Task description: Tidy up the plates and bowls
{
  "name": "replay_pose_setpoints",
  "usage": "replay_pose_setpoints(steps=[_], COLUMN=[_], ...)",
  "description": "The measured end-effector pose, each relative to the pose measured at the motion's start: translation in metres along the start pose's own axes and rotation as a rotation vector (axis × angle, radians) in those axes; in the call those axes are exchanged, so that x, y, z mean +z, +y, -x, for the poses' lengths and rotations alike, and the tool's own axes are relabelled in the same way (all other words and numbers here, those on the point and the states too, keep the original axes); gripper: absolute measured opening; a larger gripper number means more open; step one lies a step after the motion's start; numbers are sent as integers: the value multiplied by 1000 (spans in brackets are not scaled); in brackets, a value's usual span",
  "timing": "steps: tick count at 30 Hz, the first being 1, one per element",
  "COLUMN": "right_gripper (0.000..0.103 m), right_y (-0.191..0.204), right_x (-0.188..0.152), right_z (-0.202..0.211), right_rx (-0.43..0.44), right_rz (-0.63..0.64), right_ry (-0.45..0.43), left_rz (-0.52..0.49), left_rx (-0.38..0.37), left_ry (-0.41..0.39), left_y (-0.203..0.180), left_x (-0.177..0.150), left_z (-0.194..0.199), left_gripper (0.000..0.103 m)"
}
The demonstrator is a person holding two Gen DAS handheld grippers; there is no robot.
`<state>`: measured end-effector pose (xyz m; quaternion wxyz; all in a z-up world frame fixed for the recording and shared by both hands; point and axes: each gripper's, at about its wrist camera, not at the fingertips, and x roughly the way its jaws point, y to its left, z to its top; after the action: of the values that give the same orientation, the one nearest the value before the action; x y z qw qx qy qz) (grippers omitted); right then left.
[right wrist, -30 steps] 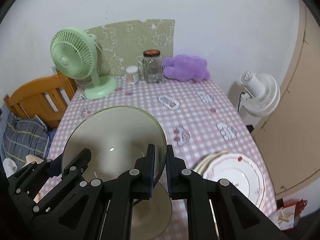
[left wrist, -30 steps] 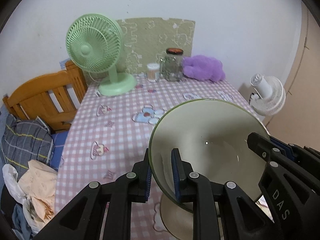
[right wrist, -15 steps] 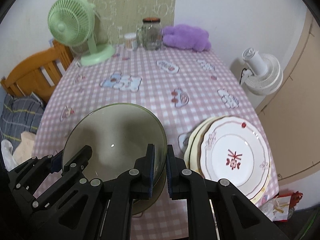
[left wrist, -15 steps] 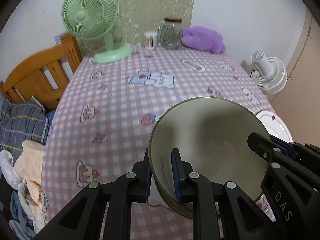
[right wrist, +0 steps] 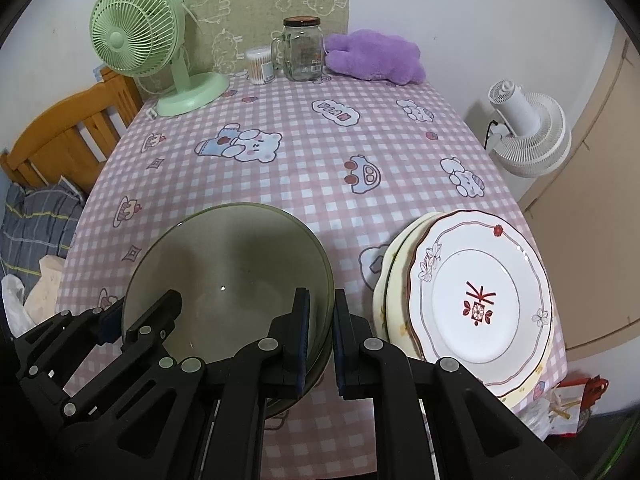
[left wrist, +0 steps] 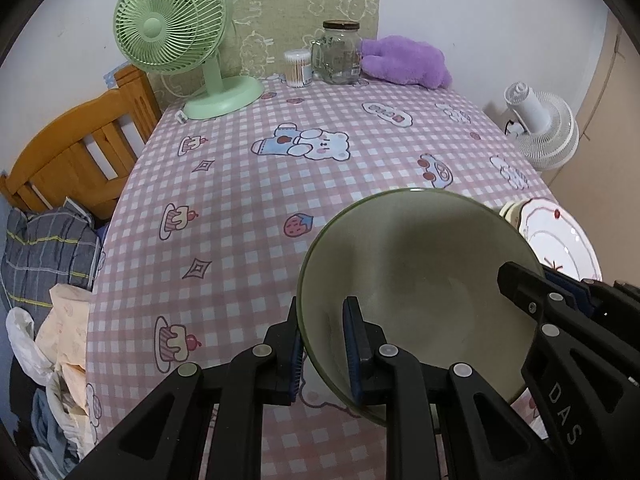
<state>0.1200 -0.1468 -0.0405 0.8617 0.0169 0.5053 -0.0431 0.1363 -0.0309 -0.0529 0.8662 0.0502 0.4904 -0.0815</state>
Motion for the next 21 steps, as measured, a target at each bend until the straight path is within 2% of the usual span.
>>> replay_pose_setpoints(steps=[2, 8, 13, 15, 17, 18, 20, 21], right_gripper=[13, 13, 14, 14, 14, 14, 14, 21], right_y=[2, 7, 6, 5, 3, -1, -5, -5], right_x=[-2, -5, -3, -3, -1, 1, 3, 5], right_z=[0, -2, -5, -5, -7, -7, -7, -6], right_rx=[-17, -69, -78, -75, -57, -39, -16, -15], right_rz=[10, 28, 13, 2, -13, -26, -45, -50], right_ry=[6, 14, 24, 30, 43, 49, 53, 54], left_rz=[-7, -30, -21, -9, 7, 14, 36, 49], left_rx=[-2, 23, 10, -9, -17, -22, -40, -56], left_ry=[15, -11, -12, -8, -8, -8, 0, 15], left_y=[-1, -5, -2, 1, 5, 7, 13, 17], left_x=[-1, -7, -5, -4, -1, -1, 2, 3], left_z=[-3, -2, -3, -3, -2, -2, -3, -6], left_gripper=[16, 16, 17, 21, 34, 35, 46, 48])
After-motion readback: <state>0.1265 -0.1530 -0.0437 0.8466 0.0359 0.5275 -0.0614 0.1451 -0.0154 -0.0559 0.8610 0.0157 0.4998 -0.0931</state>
